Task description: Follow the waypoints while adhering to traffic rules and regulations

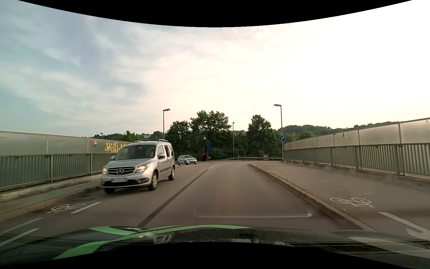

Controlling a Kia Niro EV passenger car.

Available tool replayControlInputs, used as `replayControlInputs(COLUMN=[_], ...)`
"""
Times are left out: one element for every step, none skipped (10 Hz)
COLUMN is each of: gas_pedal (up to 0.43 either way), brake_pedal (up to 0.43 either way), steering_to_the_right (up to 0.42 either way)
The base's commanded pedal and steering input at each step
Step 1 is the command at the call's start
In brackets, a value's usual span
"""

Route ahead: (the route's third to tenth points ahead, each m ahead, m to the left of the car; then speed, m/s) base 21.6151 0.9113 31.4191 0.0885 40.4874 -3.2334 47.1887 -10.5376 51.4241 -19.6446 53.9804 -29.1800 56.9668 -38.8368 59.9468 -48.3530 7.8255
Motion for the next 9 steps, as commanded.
replayControlInputs(gas_pedal=[0.118, 0.098, 0.098, 0.098, 0.087, 0.087, 0.087, 0.087, 0.047], brake_pedal=[0.000, 0.000, 0.000, 0.000, 0.000, 0.000, 0.000, 0.000, 0.000], steering_to_the_right=[-0.004, -0.003, -0.002, -0.002, -0.002, -0.002, -0.002, -0.002, -0.002])
